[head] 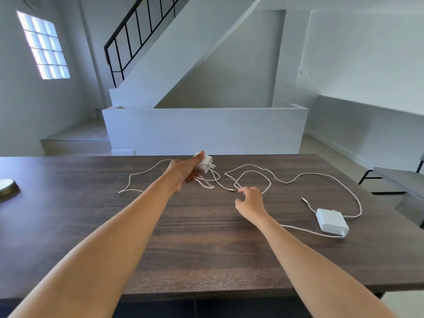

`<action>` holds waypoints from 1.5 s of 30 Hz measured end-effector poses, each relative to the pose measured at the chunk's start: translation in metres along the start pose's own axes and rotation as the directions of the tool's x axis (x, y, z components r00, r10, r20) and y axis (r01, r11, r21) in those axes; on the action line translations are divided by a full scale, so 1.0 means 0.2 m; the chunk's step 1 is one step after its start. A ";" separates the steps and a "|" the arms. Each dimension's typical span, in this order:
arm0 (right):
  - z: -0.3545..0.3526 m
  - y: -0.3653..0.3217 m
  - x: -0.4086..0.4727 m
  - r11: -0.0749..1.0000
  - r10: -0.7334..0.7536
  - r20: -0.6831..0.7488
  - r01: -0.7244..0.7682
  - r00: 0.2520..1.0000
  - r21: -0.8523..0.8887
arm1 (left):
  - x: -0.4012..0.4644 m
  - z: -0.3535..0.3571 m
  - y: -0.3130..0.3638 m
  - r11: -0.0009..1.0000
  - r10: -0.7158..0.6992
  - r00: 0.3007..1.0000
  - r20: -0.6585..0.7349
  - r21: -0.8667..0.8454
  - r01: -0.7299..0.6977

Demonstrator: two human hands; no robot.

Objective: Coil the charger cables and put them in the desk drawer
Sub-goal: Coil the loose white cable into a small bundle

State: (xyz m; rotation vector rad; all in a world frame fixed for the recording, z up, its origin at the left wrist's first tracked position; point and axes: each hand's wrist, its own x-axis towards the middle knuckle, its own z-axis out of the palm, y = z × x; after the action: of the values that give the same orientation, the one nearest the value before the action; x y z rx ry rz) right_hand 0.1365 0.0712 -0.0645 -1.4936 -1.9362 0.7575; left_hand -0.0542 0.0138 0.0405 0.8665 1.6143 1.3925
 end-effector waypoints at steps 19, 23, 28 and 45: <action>0.16 -0.22 0.03 0.965 -0.129 0.367 0.031 0.921 0.261 | 0.07 -0.03 0.00 0.960 -0.202 0.978 0.056 -0.189 0.209; 0.11 -0.18 0.03 0.965 -0.105 0.395 -0.003 0.912 0.262 | 0.14 -0.06 -0.05 0.992 -0.095 0.986 -0.135 -0.101 0.082; 0.04 -0.15 0.04 0.941 -0.062 0.377 -0.072 0.924 0.332 | 0.22 -0.13 -0.10 0.985 0.121 0.952 -0.282 0.155 -0.079; -0.24 -0.38 -0.04 0.918 -0.289 0.195 0.214 0.937 0.335 | 0.24 -0.25 0.01 0.855 0.411 0.841 -0.352 0.468 -0.222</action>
State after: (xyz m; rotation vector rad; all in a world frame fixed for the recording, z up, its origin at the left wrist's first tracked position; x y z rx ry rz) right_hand 0.1231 0.0516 0.0225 -0.9756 -2.0207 1.1045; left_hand -0.1192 0.0358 0.0394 1.1744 2.2512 1.5921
